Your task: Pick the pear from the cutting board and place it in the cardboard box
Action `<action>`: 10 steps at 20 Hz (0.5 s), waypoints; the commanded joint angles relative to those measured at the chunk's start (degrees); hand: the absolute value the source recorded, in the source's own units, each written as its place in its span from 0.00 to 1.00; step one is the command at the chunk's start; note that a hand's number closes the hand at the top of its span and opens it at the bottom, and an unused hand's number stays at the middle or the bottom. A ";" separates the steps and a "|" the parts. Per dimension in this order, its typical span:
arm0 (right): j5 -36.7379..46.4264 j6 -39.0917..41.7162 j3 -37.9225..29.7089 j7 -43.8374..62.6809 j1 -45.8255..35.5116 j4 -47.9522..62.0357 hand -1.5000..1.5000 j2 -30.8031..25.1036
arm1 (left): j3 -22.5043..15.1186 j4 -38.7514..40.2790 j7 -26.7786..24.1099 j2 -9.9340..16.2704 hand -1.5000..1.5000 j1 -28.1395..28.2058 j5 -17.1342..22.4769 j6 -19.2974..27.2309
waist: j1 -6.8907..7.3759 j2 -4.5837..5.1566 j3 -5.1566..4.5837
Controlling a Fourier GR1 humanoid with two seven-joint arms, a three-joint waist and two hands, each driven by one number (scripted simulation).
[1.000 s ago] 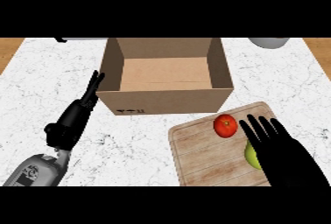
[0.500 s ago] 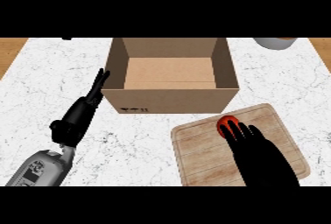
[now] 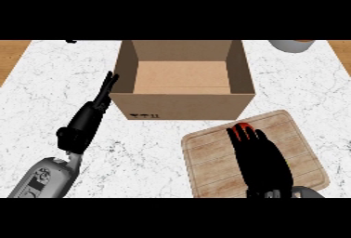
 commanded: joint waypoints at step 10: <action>7.10 5.40 -2.32 5.90 0.04 7.85 0.00 6.08 | -1.13 0.10 0.51 -1.74 0.50 3.71 -1.57 -2.55 | 0.40 0.45 -0.11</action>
